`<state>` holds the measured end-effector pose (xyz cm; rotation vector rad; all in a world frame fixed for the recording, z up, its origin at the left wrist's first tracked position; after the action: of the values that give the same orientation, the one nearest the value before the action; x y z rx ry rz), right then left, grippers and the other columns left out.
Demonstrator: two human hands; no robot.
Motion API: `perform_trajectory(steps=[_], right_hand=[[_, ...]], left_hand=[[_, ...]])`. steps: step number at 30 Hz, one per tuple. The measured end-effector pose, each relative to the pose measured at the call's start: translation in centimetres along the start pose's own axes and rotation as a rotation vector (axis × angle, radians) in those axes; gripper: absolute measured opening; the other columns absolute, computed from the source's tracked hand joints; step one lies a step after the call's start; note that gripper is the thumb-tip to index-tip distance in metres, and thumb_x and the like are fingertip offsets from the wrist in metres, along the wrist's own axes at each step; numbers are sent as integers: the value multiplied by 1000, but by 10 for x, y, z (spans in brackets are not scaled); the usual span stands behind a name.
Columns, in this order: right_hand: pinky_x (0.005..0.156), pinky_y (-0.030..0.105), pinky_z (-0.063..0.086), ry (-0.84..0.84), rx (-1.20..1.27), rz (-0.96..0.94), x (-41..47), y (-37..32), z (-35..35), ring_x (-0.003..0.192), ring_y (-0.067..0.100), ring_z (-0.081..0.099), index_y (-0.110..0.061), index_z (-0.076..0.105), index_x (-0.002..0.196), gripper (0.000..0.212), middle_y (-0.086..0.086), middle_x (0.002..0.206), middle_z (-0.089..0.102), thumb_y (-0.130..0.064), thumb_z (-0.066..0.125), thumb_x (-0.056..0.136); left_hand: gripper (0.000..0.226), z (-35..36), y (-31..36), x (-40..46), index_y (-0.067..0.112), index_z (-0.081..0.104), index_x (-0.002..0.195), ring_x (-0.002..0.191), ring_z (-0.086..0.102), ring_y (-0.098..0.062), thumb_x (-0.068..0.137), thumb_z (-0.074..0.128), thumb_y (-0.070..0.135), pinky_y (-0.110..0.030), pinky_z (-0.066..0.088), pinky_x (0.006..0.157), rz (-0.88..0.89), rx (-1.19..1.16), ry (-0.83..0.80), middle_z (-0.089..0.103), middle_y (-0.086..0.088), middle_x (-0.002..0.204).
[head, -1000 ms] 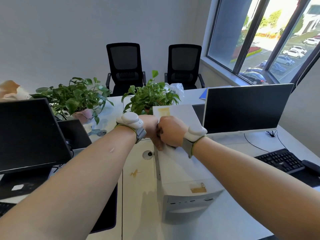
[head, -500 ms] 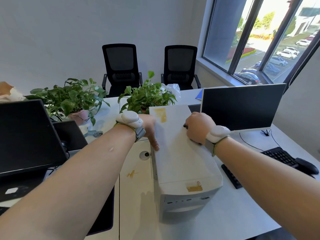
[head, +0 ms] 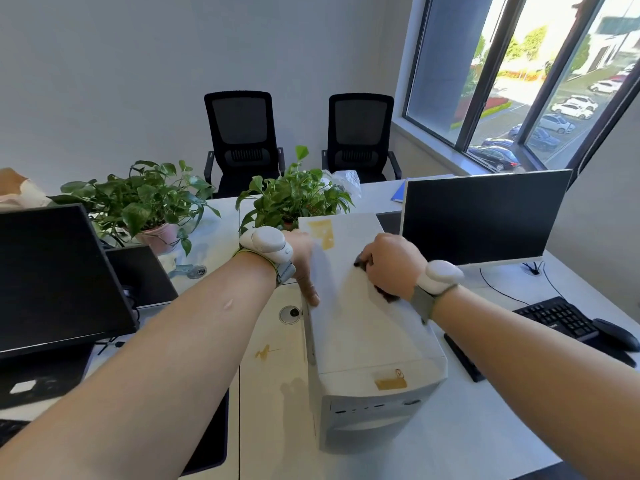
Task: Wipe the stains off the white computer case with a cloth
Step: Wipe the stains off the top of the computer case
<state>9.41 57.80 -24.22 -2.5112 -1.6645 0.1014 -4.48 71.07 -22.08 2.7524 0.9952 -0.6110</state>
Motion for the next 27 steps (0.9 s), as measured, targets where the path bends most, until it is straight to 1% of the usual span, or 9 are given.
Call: perform_trajectory(steps=[3,6,10,13,15,18,20,23,27], right_hand=[[81,32,57,12,60,76,26,-18,0,96,23,64,-24,78,101,28,-2,113,70,-18,51,94],[87,35,56,83,153,3,42,-41,-1,101,25,65,-21,80,108,33,1,112,70,-13,51,94],[83,26,44,48,43,-213,59,-72,13,109,25,59,-21,76,118,34,5,120,61,-12,60,90],[77,24,31,-9,-116,-250,63,-70,15,101,20,54,-23,74,115,28,3,116,59,-16,57,94],[77,24,30,-33,-191,-249,60,-60,13,96,17,52,-23,74,105,25,1,104,55,-13,60,88],[85,26,42,-101,-237,-168,62,-28,11,108,20,55,-20,71,101,25,-1,96,53,-11,52,87],[84,32,50,-114,-254,-60,63,-2,3,106,24,59,-19,66,98,20,0,105,57,-15,48,91],[74,33,45,-85,-240,74,59,18,-9,94,27,61,-11,64,96,15,2,102,60,-18,51,93],[87,37,51,-92,-212,58,51,2,-9,104,29,61,-16,61,83,6,3,96,52,-21,58,82]], left_hand=[[101,4,-5,-3,9,64,112,91,63,-22,40,91,74,-29,55,77,-5,-9,23,63,-2,111],[111,12,-11,11,18,75,103,88,71,-21,16,81,87,-37,62,79,17,-20,38,74,0,102],[84,9,-7,0,14,67,118,93,67,-25,56,91,65,-35,57,85,-10,-23,-26,70,-4,109],[78,7,-8,-3,11,60,125,67,61,-16,69,89,56,-25,51,64,1,-92,-60,68,-5,109],[80,10,-11,-2,8,60,124,62,62,-14,67,89,57,-28,56,63,-5,-125,-101,70,-6,103],[94,12,-13,-2,7,59,124,74,75,-23,56,93,63,-38,65,72,-21,-138,-127,75,-8,95],[97,11,-12,-4,4,55,126,79,75,-23,59,91,63,-33,63,67,-23,-128,-137,76,-8,98],[94,8,-8,-6,1,54,128,89,75,-23,66,87,63,-25,56,60,-36,-123,-149,75,-8,107],[82,12,-11,4,5,68,117,89,74,-24,62,90,62,-33,62,79,-26,-143,-185,76,-10,103]])
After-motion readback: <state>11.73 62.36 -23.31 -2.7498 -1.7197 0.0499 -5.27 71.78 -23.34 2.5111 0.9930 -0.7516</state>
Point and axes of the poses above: each hand's wrist, its own x-axis towards the middle knuckle, its own z-axis out of the palm, y = z × x, the point moved 2 cm from there along x, towards the middle knuckle
